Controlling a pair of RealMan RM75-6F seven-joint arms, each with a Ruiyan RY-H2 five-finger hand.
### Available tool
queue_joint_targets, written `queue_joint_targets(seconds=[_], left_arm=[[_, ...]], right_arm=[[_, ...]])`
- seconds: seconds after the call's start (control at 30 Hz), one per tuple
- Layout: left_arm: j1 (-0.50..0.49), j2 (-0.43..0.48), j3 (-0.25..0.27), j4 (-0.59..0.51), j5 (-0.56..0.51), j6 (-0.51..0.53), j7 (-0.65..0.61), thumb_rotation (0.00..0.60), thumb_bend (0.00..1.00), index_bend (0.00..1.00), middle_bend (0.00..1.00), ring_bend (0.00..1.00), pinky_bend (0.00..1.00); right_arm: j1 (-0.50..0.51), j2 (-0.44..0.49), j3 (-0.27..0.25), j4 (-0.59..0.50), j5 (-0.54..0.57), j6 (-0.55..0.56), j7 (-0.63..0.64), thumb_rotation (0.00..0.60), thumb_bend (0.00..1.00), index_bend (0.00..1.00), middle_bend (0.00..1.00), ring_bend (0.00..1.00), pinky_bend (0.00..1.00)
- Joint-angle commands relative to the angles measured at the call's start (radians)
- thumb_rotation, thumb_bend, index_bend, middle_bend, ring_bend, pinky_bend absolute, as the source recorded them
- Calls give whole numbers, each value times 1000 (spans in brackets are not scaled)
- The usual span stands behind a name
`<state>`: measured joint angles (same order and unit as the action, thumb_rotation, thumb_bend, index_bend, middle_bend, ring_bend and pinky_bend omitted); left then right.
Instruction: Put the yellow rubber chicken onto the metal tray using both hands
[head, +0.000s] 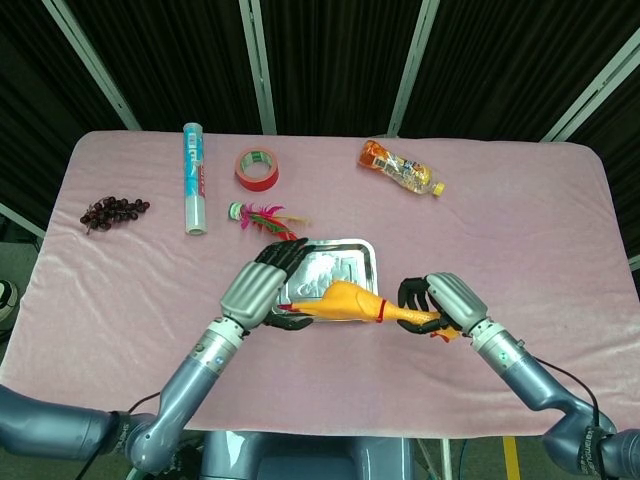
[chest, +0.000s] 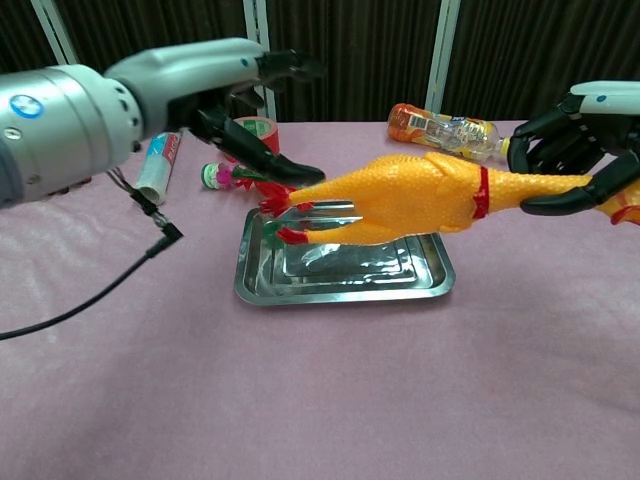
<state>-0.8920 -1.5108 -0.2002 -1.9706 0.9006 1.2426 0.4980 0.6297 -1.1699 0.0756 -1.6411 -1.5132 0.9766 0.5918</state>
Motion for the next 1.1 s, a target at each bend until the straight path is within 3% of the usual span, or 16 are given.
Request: queue_joint_targets(seconds=[0.03,0.27,0.53,1.1], left_arm=[[86,119,72,-80,117,62,-40,599,119,0,0,0,76],[210,287,175,-161,305,143,-116,599,119,0,0,0,76],[313,382,245,-150,431,194,-227,599,119,0,0,0,76],[373,410,228,-83,421,146,-339,599,119,0,0,0,75]], right_arm=[[8,-13,8,19,12,-12,14,600,768,954,714,707,846],[55,-76,45,77,66,-78,37,600,769,954,714,707,846],[133,-155,92,131,115,-174,50,600,768,954,714,707,846],[254,-345,145,308,246,-316,-49,600,768,954,714,707,846]])
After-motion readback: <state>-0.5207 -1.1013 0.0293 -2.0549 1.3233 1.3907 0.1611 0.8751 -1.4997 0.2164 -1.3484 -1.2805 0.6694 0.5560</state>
